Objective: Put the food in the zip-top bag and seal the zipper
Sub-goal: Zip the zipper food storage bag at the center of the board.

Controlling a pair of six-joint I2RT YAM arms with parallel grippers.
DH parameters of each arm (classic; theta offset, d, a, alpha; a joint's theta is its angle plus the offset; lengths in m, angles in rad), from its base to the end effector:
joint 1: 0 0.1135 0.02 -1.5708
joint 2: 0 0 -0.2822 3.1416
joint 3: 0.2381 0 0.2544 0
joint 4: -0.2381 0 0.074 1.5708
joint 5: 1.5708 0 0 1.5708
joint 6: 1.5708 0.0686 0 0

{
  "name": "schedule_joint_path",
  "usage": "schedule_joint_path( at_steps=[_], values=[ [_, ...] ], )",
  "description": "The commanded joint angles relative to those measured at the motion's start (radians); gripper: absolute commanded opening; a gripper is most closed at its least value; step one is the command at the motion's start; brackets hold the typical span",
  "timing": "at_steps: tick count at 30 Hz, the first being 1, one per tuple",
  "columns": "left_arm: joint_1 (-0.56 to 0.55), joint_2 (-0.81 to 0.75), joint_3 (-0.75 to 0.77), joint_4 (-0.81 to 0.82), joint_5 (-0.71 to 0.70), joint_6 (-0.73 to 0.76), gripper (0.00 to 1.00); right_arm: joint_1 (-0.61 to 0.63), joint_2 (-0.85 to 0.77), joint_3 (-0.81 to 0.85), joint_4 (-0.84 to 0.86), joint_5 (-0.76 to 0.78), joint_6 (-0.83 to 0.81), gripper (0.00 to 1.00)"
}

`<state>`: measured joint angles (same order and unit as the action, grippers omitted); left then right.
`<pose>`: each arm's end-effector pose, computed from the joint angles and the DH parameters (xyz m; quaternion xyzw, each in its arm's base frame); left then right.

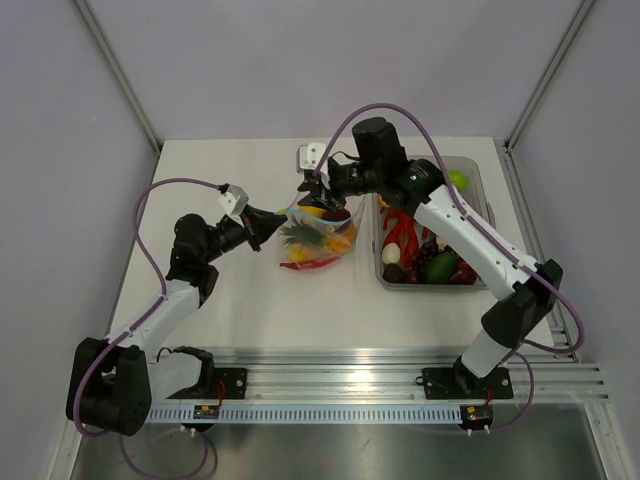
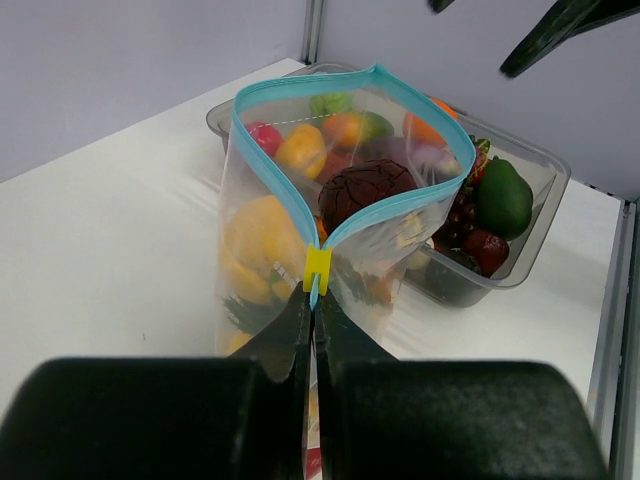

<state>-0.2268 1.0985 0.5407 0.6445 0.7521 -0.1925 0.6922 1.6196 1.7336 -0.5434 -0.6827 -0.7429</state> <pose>0.2396 -0.1034 0.2956 0.2814 0.6238 -0.3854 0.6189 0.2713 0.2811 0.4301 -0.6577 0.4785 0.2687 0.5160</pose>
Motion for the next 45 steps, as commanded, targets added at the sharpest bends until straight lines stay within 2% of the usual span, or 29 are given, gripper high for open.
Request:
schedule_joint_path(
  at_steps=[1, 4, 19, 28, 32, 34, 41, 45],
  values=[
    [0.001, -0.014, 0.021, 0.066, 0.021, 0.001, 0.00, 0.018, 0.101, 0.139, -0.102, -0.073, -0.075, 0.40],
    [0.001, -0.006, 0.030, 0.063, 0.039, -0.004, 0.00, 0.027, 0.189, 0.237, -0.193, -0.110, -0.111, 0.41],
    [0.003, 0.011, 0.084, -0.032, 0.085, 0.062, 0.00, 0.038, 0.335, 0.354, -0.299, -0.153, -0.164, 0.41],
    [0.003, 0.004, 0.097, -0.068, 0.075, 0.077, 0.00, 0.053, 0.349, 0.353, -0.300, -0.170, -0.147, 0.27],
    [0.004, -0.002, 0.097, -0.082, 0.064, 0.080, 0.00, 0.055, 0.342, 0.348, -0.291, -0.161, -0.138, 0.06],
    [0.004, -0.003, 0.097, -0.088, 0.056, 0.084, 0.00, 0.055, 0.336, 0.336, -0.282, -0.150, -0.135, 0.00],
    [0.026, -0.020, 0.079, -0.095, 0.026, 0.094, 0.00, 0.052, 0.241, 0.210, -0.214, -0.069, -0.131, 0.00],
    [0.035, -0.052, 0.050, -0.106, -0.045, 0.107, 0.00, 0.047, 0.191, 0.135, -0.196, -0.048, -0.122, 0.00]
  ],
)
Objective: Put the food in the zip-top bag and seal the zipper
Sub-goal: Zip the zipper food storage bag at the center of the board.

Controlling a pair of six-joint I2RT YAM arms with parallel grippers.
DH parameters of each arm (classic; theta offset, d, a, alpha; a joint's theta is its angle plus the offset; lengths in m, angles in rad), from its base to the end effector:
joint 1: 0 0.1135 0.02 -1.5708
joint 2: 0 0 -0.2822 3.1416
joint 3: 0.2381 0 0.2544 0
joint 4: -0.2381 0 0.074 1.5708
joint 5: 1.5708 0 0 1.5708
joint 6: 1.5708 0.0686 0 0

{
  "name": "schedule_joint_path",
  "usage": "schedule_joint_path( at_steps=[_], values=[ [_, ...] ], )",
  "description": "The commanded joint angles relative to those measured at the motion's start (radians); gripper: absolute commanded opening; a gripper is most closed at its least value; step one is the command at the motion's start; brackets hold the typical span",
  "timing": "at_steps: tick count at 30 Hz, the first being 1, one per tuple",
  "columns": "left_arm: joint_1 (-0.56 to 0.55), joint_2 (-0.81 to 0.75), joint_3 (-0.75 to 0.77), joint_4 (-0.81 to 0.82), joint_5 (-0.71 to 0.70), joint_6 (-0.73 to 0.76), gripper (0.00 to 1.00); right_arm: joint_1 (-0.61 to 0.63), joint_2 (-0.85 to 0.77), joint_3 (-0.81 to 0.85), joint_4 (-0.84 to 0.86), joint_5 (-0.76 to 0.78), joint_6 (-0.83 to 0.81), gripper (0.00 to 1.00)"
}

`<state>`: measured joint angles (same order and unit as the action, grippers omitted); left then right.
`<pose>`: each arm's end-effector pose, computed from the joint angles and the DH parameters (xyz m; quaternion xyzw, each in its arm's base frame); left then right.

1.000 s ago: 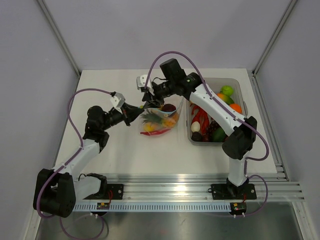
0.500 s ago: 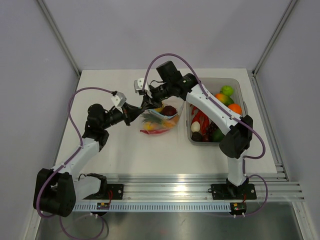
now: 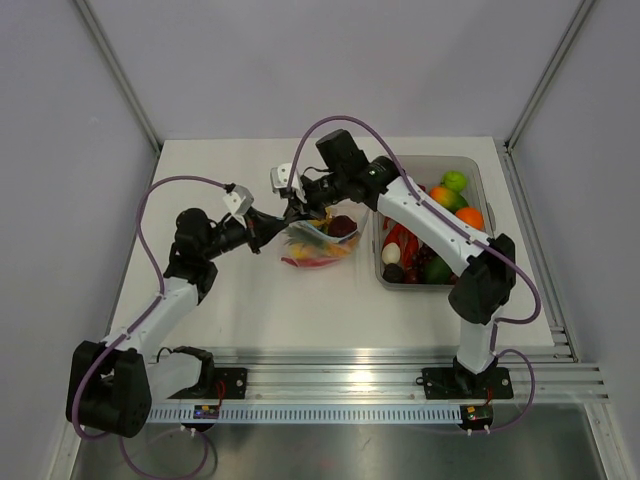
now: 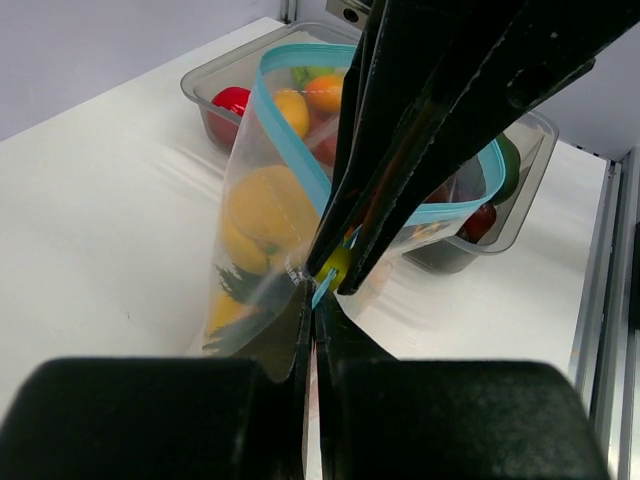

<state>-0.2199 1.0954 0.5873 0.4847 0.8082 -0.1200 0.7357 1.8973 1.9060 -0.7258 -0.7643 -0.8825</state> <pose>0.2404 -0.1046 0.2937 0.3073 0.6432 -0.3859 0.5857 0.3020 0.3374 0.3618 -0.7178 0.4712 0.3104 0.4080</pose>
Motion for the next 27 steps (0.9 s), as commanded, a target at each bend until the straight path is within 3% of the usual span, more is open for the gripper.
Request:
schedule_joint_path(
  at_steps=[1, 11, 16, 27],
  values=[
    [0.033, -0.057, -0.001, 0.055, -0.109, 0.037, 0.00, 0.001, -0.101, -0.047, -0.015, 0.037, 0.020, 0.00],
    [0.059, -0.089, -0.012, 0.057, -0.171, 0.022, 0.00, -0.007, -0.156, -0.102, -0.004, 0.092, 0.030, 0.00],
    [0.073, -0.112, -0.007, 0.052, -0.279, -0.007, 0.00, -0.045, -0.207, -0.136, -0.038, 0.135, 0.048, 0.00],
    [0.080, -0.138, 0.037, 0.035, -0.372, -0.061, 0.00, -0.127, -0.398, -0.341, 0.019, 0.169, 0.117, 0.00]
  ],
)
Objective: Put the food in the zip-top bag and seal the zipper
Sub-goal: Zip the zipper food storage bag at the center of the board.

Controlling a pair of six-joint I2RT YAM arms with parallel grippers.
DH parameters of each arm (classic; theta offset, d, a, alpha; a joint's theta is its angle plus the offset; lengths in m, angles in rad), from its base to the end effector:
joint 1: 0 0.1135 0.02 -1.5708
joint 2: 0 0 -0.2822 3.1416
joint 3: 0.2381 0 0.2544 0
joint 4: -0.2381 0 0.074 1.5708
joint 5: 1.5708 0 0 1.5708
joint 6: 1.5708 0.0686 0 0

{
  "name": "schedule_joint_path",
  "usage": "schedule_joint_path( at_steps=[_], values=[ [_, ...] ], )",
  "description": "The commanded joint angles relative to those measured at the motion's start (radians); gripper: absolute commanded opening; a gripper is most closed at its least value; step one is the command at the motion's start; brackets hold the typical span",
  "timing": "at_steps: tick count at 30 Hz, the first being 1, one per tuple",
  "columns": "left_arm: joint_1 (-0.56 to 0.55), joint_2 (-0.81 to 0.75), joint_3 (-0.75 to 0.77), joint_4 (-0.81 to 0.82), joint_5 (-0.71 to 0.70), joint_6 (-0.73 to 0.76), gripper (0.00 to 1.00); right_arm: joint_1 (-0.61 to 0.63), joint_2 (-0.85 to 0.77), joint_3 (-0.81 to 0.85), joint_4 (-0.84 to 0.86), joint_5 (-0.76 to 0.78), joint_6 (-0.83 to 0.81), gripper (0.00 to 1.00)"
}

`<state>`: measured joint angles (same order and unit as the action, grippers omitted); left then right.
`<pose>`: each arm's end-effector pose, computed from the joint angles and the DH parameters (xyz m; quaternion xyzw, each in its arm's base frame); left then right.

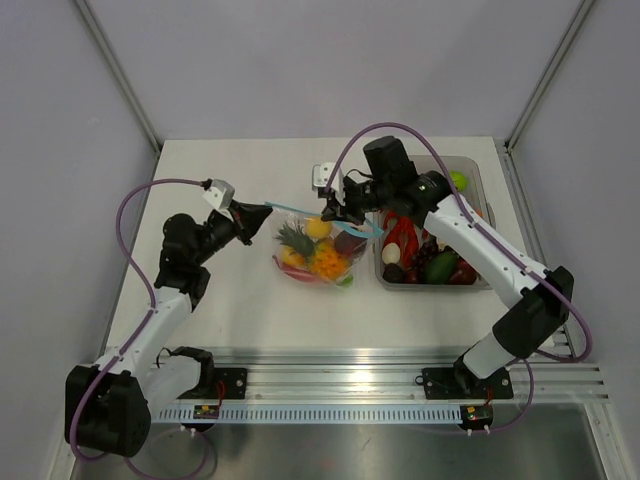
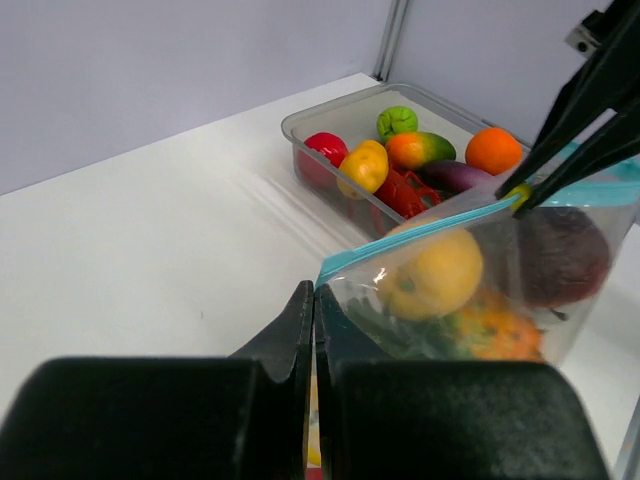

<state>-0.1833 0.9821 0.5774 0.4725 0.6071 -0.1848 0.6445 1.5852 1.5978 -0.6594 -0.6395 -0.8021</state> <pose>0.2330 -0.0830 0.3148 0.2179 0.6517 -0.3282 0.6481 0.2740 0.2571 0.3810 -0.6675 0.5443 0.2472 0.4440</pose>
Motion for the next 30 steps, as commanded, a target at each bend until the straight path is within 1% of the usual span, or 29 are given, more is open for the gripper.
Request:
schedule_joint_path(
  at_steps=[1, 9, 12, 13, 14, 16, 17, 19, 20, 21, 22, 23, 25, 26, 27, 28, 29, 30],
  values=[
    [0.044, -0.026, 0.047, 0.049, -0.179, 0.004, 0.00, -0.040, -0.096, -0.045, -0.039, 0.049, 0.040, 0.00],
    [0.053, -0.033, 0.064, 0.003, -0.214, 0.012, 0.00, -0.104, -0.223, -0.214, 0.044, 0.064, 0.129, 0.00],
    [0.053, -0.033, 0.070, 0.000, -0.211, 0.008, 0.00, -0.120, -0.290, -0.288, 0.084, 0.081, 0.170, 0.00],
    [0.053, -0.030, 0.071, 0.002, -0.202, 0.005, 0.00, -0.121, -0.324, -0.309, 0.121, 0.086, 0.179, 0.00],
    [0.053, -0.025, 0.073, 0.000, -0.188, 0.002, 0.00, -0.121, -0.339, -0.343, 0.136, 0.080, 0.193, 0.00],
    [0.053, -0.004, 0.087, 0.000, -0.115, -0.004, 0.00, -0.120, -0.350, -0.354, 0.155, 0.063, 0.204, 0.00],
    [0.053, 0.003, 0.091, 0.014, -0.051, -0.013, 0.00, -0.121, -0.346, -0.342, 0.147, 0.055, 0.205, 0.00],
    [0.048, 0.012, 0.095, 0.049, 0.008, -0.037, 0.00, -0.121, -0.324, -0.323, 0.129, 0.034, 0.204, 0.00],
    [0.042, 0.016, 0.099, 0.063, 0.061, -0.038, 0.00, -0.121, -0.318, -0.312, 0.129, 0.025, 0.199, 0.00],
    [0.027, 0.024, 0.108, 0.046, 0.080, -0.027, 0.04, -0.121, -0.314, -0.311, 0.132, 0.020, 0.198, 0.00],
    [0.018, 0.029, 0.160, 0.005, 0.092, -0.012, 0.16, -0.121, -0.312, -0.311, 0.145, 0.009, 0.199, 0.00],
    [-0.001, 0.044, 0.191, -0.109, 0.097, 0.022, 0.32, -0.120, -0.310, -0.312, 0.152, 0.006, 0.201, 0.00],
    [-0.024, 0.052, 0.277, -0.214, 0.092, 0.059, 0.53, -0.120, -0.307, -0.315, 0.182, -0.014, 0.208, 0.00],
    [-0.031, 0.052, 0.289, -0.271, 0.100, 0.092, 0.57, -0.120, -0.303, -0.314, 0.185, -0.023, 0.210, 0.00],
    [-0.053, 0.032, 0.289, -0.281, 0.124, 0.117, 0.58, -0.118, -0.298, -0.311, 0.193, -0.032, 0.211, 0.00],
    [-0.062, 0.011, 0.280, -0.275, 0.138, 0.148, 0.59, -0.120, -0.286, -0.306, 0.192, -0.044, 0.210, 0.00],
    [-0.073, -0.015, 0.230, -0.227, 0.146, 0.218, 0.59, -0.120, -0.277, -0.293, 0.190, -0.049, 0.205, 0.00],
    [-0.094, -0.064, 0.205, -0.204, 0.148, 0.255, 0.60, -0.120, -0.262, -0.285, 0.185, -0.052, 0.201, 0.00]
  ],
)
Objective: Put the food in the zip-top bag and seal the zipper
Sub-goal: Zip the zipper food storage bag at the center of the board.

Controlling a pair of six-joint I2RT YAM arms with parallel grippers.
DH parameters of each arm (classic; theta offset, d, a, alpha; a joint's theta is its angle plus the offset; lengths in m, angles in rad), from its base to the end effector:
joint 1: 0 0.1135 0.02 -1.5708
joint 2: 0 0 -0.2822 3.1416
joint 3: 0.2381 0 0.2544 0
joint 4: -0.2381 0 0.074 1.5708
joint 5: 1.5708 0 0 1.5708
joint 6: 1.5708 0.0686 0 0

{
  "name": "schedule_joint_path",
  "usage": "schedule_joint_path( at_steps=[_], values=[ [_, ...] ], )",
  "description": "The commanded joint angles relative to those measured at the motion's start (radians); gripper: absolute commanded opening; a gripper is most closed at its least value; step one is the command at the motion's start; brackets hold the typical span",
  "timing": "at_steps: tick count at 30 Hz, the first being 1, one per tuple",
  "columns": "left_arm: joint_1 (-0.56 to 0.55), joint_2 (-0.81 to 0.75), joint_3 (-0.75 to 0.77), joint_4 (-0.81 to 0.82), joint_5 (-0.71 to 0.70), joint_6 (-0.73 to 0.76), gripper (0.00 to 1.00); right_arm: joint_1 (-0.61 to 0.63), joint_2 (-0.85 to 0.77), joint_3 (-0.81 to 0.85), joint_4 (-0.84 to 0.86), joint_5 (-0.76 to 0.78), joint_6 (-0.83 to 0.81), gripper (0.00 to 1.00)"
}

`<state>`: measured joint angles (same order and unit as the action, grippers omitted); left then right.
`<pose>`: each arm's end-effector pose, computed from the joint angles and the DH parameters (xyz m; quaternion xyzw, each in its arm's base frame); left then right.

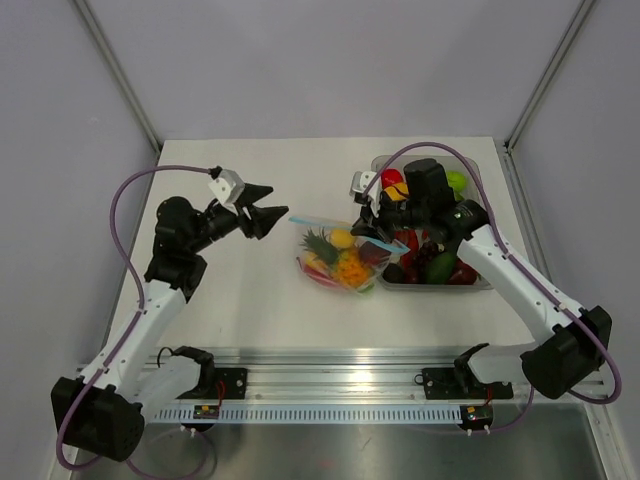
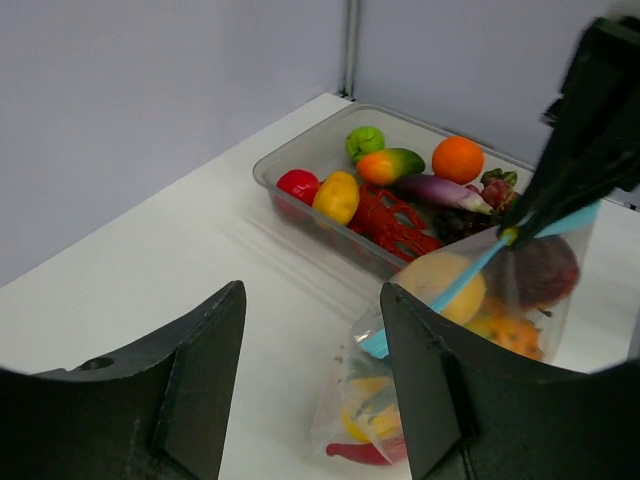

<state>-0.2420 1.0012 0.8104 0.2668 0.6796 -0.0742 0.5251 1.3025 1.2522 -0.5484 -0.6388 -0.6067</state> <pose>0.2313 -0.1015 0.3728 0.2973 0.6181 -0.3326 0.6472 0.2406 0.1867 0.3604 -0.5739 0.6300 0.2593 0.4545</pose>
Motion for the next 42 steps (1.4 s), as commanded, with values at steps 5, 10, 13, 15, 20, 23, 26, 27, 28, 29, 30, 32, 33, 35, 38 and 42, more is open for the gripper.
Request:
schedule_joint_path(
  at_steps=[5, 10, 13, 15, 20, 23, 26, 27, 28, 29, 30, 32, 33, 35, 38, 42],
  values=[
    [-0.097, -0.095, -0.004, -0.131, 0.077, 0.423, 0.63, 0.000, 0.064, 0.124, 0.036, -0.079, -0.013, 0.00],
    [-0.232, -0.012, 0.084, -0.325, -0.073, 0.612, 0.77, 0.000, 0.092, 0.165, 0.013, -0.113, -0.011, 0.00],
    [-0.267, 0.023, 0.101, -0.334, -0.103, 0.651, 0.77, 0.001, 0.106, 0.184, -0.013, -0.111, -0.015, 0.00],
    [-0.270, 0.042, 0.105, -0.325, -0.092, 0.659, 0.75, 0.000, 0.104, 0.184, -0.015, -0.107, -0.015, 0.00],
    [-0.276, 0.106, 0.139, -0.310, -0.055, 0.651, 0.66, 0.000, 0.103, 0.179, -0.013, -0.111, -0.013, 0.00],
    [-0.276, 0.126, 0.157, -0.308, -0.037, 0.639, 0.60, 0.001, 0.104, 0.179, -0.013, -0.116, -0.011, 0.00],
    [-0.276, 0.140, 0.161, -0.295, -0.031, 0.620, 0.47, 0.003, 0.103, 0.181, -0.015, -0.119, -0.010, 0.00],
    [-0.276, 0.145, 0.161, -0.290, -0.029, 0.617, 0.42, 0.001, 0.104, 0.179, -0.013, -0.121, -0.010, 0.00],
    [-0.278, 0.146, 0.159, -0.285, -0.034, 0.608, 0.25, 0.001, 0.103, 0.177, -0.013, -0.121, -0.008, 0.00],
    [-0.278, 0.148, 0.161, -0.284, -0.037, 0.602, 0.15, 0.001, 0.101, 0.179, -0.013, -0.119, -0.010, 0.00],
    [-0.278, 0.148, 0.162, -0.284, -0.043, 0.596, 0.02, 0.001, 0.101, 0.179, -0.013, -0.117, -0.010, 0.00],
    [-0.278, 0.146, 0.162, -0.288, -0.061, 0.579, 0.00, 0.001, 0.096, 0.177, -0.012, -0.113, -0.011, 0.00],
    [-0.278, 0.143, 0.161, -0.290, -0.067, 0.577, 0.00, 0.001, 0.095, 0.173, -0.012, -0.108, -0.013, 0.00],
    [-0.276, 0.125, 0.154, -0.291, -0.118, 0.557, 0.00, 0.001, 0.086, 0.167, -0.012, -0.102, -0.016, 0.00],
    [-0.273, 0.088, 0.119, -0.279, -0.213, 0.564, 0.00, 0.001, 0.066, 0.142, -0.008, -0.081, -0.024, 0.00],
    [-0.238, 0.068, 0.072, -0.247, -0.278, 0.541, 0.00, 0.001, 0.050, 0.118, -0.012, -0.068, -0.025, 0.00]
  ],
)
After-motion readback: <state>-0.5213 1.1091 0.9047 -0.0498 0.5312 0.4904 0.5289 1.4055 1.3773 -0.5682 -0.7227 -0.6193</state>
